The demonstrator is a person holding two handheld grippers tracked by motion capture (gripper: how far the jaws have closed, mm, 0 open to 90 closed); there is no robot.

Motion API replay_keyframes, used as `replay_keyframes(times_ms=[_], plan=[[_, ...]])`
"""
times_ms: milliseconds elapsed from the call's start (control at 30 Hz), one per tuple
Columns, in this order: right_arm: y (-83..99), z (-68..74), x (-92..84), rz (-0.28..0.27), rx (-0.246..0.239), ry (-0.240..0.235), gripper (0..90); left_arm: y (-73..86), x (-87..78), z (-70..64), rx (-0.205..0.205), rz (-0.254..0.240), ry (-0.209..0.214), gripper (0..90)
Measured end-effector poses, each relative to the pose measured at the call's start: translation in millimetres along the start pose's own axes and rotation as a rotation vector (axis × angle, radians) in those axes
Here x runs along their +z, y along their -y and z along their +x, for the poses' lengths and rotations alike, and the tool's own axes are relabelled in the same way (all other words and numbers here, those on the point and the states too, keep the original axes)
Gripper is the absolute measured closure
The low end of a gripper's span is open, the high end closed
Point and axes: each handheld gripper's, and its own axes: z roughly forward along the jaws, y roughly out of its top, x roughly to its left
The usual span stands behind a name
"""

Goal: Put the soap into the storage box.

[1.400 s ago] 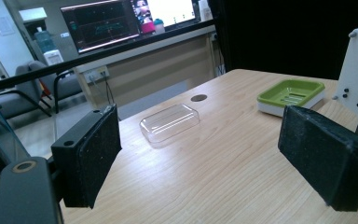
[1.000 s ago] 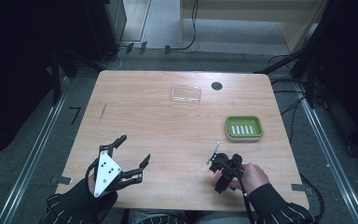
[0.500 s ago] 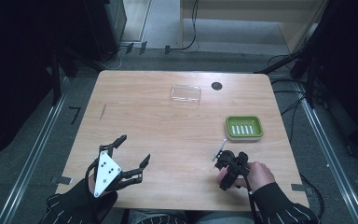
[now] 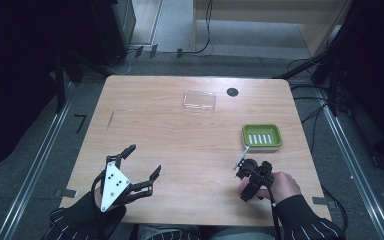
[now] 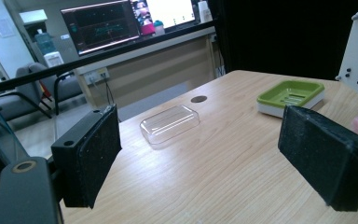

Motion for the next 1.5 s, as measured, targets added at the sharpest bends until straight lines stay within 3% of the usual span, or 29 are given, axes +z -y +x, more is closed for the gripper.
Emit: replay_keyframes(times_ms=[1100, 1500], plan=[[17.1, -33.3, -0.2, 0.041, 0.084, 0.016, 13.4, 0.2, -1.3, -0.7, 0.007, -0.004, -0.003, 13.6], [20.3, -44.3, -0.1, 0.065, 0.143, 0.030, 13.4, 0.2, -1.1, -1.2, 0.010, -0.003, -0.002, 13.6]])
